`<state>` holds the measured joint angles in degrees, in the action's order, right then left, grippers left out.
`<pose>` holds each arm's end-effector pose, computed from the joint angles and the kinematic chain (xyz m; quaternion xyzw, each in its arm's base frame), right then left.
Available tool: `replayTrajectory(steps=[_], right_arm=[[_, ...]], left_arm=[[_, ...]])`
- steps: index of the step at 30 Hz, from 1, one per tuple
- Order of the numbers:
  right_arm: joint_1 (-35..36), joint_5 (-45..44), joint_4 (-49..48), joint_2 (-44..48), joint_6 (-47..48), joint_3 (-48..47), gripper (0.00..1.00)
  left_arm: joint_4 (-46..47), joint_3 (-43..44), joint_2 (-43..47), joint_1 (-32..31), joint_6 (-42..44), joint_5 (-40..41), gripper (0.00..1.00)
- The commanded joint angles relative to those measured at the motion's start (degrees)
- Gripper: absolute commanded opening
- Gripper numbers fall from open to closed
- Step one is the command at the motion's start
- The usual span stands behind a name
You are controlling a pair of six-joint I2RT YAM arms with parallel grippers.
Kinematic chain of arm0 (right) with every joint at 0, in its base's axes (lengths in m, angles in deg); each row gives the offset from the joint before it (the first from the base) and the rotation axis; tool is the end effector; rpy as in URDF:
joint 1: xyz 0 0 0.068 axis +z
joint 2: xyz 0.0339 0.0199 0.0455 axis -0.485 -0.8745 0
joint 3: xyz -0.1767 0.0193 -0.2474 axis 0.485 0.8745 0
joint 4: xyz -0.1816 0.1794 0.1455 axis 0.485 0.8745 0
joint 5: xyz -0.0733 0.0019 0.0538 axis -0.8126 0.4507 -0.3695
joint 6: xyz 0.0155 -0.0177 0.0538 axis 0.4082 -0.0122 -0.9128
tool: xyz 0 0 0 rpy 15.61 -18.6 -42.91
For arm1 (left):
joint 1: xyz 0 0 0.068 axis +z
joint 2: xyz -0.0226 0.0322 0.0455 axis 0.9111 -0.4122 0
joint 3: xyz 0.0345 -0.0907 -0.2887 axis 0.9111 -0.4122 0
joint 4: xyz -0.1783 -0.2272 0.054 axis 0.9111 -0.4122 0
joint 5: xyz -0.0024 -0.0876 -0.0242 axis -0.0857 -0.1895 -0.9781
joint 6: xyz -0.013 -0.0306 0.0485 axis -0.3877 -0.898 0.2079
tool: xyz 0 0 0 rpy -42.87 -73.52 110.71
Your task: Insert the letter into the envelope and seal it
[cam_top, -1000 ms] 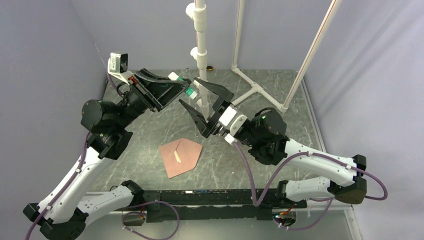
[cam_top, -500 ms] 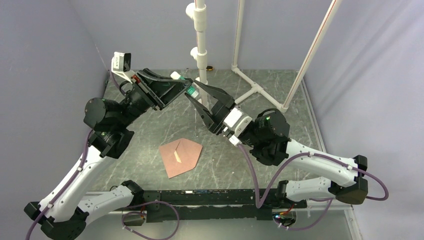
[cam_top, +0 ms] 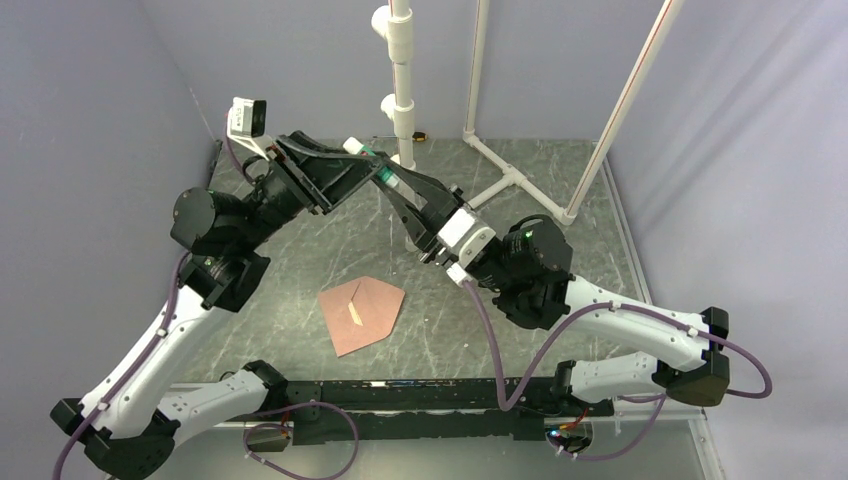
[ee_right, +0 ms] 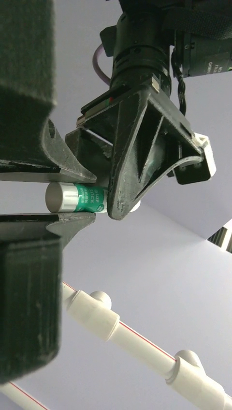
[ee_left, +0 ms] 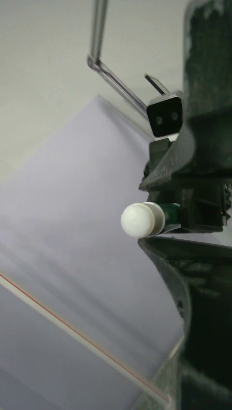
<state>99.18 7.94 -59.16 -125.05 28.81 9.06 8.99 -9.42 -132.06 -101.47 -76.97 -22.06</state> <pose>0.0972 0.2631 0.5347 -0.3599 0.2679 0.2050 0.8698 0.1497 -0.1288 0.5558 0.0571 0.4791 -0.7311 0.4823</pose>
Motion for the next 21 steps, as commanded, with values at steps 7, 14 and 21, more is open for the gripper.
replayTrajectory(steps=[7, 14, 21], right_arm=[[-0.3, -0.4, 5.9, 5.5, -2.7, 0.2, 0.0], [-0.3, -0.5, 11.0, 8.6, -7.7, 0.5, 0.0], [-0.3, 1.0, 13.2, 10.1, -10.5, 0.4, 0.0]], left_arm=[[-15.5, 9.7, 4.0, -0.5, 11.7, 1.4, 0.89], [-38.9, 19.9, 0.9, -0.5, 16.0, 7.8, 0.93], [-41.8, 25.3, -3.3, -0.4, 12.9, -0.7, 0.93]])
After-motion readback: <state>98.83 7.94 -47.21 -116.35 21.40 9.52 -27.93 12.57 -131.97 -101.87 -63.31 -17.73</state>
